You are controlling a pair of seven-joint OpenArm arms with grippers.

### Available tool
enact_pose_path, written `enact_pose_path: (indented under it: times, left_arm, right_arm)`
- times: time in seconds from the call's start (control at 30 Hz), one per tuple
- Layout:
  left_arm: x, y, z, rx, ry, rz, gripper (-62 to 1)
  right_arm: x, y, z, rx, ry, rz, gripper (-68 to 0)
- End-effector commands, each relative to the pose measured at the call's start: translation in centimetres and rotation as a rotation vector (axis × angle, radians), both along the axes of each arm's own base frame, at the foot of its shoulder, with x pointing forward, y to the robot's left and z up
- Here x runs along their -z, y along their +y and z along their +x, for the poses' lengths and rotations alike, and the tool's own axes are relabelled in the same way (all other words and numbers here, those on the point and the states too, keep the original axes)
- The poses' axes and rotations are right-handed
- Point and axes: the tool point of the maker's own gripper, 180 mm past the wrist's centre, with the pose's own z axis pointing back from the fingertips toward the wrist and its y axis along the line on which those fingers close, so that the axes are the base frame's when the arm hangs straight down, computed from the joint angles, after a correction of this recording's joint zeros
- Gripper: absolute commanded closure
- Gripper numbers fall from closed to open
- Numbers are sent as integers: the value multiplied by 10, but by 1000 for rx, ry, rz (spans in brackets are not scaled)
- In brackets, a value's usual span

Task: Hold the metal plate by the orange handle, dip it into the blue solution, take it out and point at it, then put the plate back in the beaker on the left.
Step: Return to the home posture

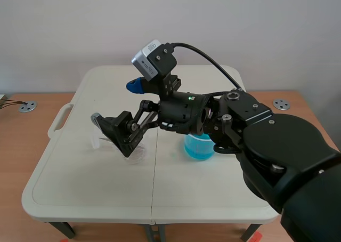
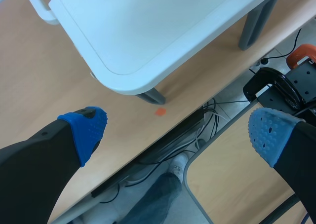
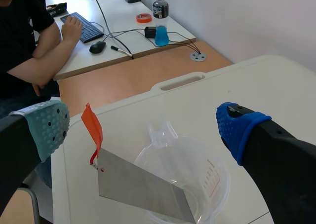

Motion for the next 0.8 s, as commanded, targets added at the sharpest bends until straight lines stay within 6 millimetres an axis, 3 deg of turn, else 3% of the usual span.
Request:
enact_pose_path:
  times: [0.0, 0.23, 0.4, 0.77]
  left_arm:
    - [-4, -3, 1, 6, -11, -11, -617]
    - [-3, -2, 0, 4, -5, -7, -617]
    - [-10, -6, 8, 14, -51, -31, -617]
    - [-80, -18, 105, 3, -426, -151, -617]
  right_arm:
    - [-20, 3, 5, -13, -40, 42, -640]
    - [-39, -15, 4, 15, 1, 166, -662]
    - [-45, -36, -9, 16, -5, 176, -662]
    - [-41, -71, -67, -44, -29, 69, -662]
